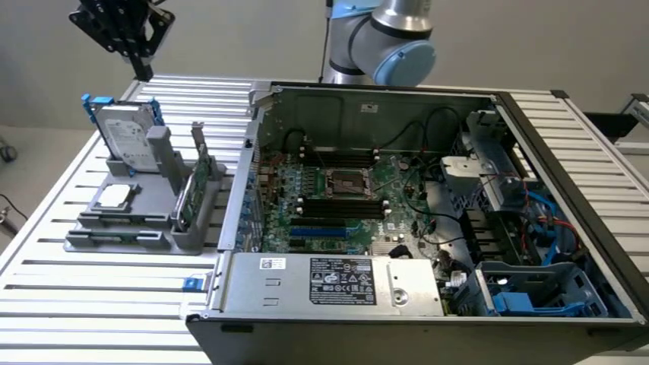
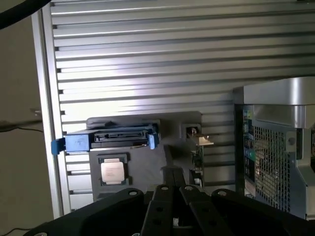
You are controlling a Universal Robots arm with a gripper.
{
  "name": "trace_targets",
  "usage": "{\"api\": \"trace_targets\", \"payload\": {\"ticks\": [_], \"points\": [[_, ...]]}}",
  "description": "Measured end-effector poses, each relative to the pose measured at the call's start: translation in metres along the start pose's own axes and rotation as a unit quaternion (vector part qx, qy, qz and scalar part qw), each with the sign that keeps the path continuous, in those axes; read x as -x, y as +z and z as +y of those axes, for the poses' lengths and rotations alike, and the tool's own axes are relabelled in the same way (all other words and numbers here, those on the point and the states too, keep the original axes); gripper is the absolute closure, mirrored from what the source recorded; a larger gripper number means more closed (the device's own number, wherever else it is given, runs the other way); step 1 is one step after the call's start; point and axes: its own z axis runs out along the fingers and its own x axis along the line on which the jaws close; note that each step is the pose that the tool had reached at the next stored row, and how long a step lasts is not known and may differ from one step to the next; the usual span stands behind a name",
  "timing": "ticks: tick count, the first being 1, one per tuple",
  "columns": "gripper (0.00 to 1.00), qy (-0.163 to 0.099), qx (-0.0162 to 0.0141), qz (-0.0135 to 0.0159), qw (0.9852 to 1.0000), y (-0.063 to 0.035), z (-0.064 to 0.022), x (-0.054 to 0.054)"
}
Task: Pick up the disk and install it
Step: 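Reach for the disk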
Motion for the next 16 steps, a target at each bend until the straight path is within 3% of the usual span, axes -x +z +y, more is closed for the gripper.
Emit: {"api": "trace_targets", "payload": {"ticks": [9, 16], "points": [[0.89, 0.000, -0.0043, 0.0016, 1.0000, 0.0015, 0.0113, -0.042], [0.89, 0.000, -0.0097, 0.0085, 0.9999, 0.0031, 0.0145, -0.074]]}}
